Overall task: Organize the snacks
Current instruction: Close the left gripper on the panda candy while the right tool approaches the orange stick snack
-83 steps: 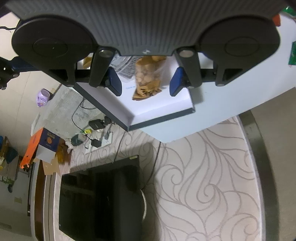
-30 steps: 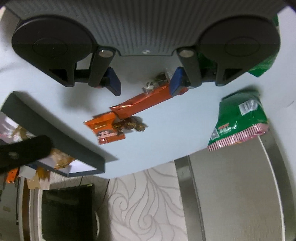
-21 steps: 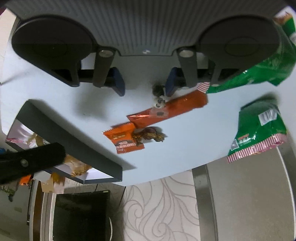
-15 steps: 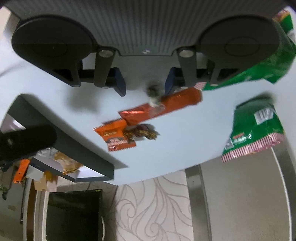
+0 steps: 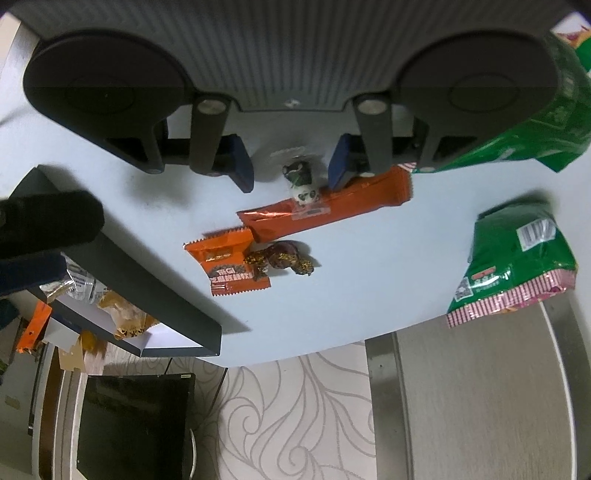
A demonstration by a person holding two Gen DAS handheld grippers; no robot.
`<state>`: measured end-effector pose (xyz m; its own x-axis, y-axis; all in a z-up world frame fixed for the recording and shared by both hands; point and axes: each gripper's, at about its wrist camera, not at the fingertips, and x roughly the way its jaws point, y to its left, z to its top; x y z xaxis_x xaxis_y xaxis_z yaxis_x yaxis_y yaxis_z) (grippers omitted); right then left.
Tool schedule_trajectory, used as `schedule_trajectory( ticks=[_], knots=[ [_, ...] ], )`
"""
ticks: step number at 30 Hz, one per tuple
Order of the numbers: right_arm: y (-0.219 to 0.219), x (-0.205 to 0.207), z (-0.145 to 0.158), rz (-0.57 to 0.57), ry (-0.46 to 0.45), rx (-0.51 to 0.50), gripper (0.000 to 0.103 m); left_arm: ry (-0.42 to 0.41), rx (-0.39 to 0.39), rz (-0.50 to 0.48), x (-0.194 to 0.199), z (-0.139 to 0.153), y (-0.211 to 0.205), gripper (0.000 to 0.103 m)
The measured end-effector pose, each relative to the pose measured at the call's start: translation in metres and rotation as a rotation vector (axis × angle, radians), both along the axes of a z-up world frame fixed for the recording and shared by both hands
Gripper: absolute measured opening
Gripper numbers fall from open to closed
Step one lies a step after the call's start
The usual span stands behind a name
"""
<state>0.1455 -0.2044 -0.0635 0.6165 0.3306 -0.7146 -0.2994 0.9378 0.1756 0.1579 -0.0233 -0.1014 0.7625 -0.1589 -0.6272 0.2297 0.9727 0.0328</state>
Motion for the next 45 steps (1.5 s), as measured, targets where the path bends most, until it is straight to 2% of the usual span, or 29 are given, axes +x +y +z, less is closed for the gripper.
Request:
schedule_trajectory(
  ticks=[1, 4, 6, 8, 11, 20, 22, 25, 31, 36, 41, 43, 44, 45],
  knots=[
    [0.000, 0.000, -0.001, 0.002, 0.002, -0.001, 0.086, -0.001, -0.002, 0.005, 0.000, 0.000, -0.001, 0.046],
    [0.000, 0.000, -0.001, 0.010, 0.005, -0.002, 0.086, -0.008, 0.003, 0.023, 0.000, 0.000, -0.003, 0.029],
    [0.000, 0.001, -0.002, 0.014, 0.006, -0.003, 0.086, -0.003, -0.009, 0.030, 0.001, 0.001, -0.002, 0.029],
    [0.001, 0.001, -0.002, 0.020, 0.008, -0.002, 0.086, -0.002, -0.014, 0.042, 0.001, 0.001, -0.001, 0.022],
    [0.002, 0.001, -0.004, 0.032, 0.012, -0.004, 0.086, -0.002, -0.013, 0.050, -0.001, 0.001, 0.001, 0.019],
    [0.023, 0.011, -0.011, 0.128, -0.001, -0.048, 0.083, 0.024, -0.002, 0.095, -0.022, 0.004, 0.019, 0.019],
    [0.035, 0.015, -0.014, 0.167, -0.012, -0.070, 0.072, 0.028, -0.002, 0.110, -0.027, 0.004, 0.025, 0.019],
    [0.057, 0.026, -0.018, 0.256, -0.032, -0.115, 0.066, 0.033, -0.005, 0.132, -0.034, 0.005, 0.034, 0.019],
    [0.105, 0.051, -0.034, 0.433, -0.099, -0.258, 0.065, 0.038, -0.018, 0.164, -0.042, 0.007, 0.041, 0.019],
    [0.132, 0.078, -0.054, 0.521, -0.070, -0.330, 0.065, 0.042, -0.017, 0.178, -0.046, 0.008, 0.041, 0.019],
    [0.130, 0.106, -0.065, 0.498, 0.037, -0.252, 0.078, 0.037, -0.015, 0.177, -0.049, 0.008, 0.042, 0.019],
    [0.125, 0.113, -0.068, 0.463, 0.084, -0.204, 0.077, 0.036, -0.011, 0.173, -0.049, 0.008, 0.042, 0.019],
    [0.124, 0.112, -0.068, 0.466, 0.079, -0.206, 0.076, 0.036, -0.009, 0.171, -0.049, 0.007, 0.042, 0.019],
    [0.123, 0.110, -0.067, 0.464, 0.076, -0.205, 0.067, 0.036, -0.006, 0.167, -0.049, 0.007, 0.043, 0.019]
  ],
)
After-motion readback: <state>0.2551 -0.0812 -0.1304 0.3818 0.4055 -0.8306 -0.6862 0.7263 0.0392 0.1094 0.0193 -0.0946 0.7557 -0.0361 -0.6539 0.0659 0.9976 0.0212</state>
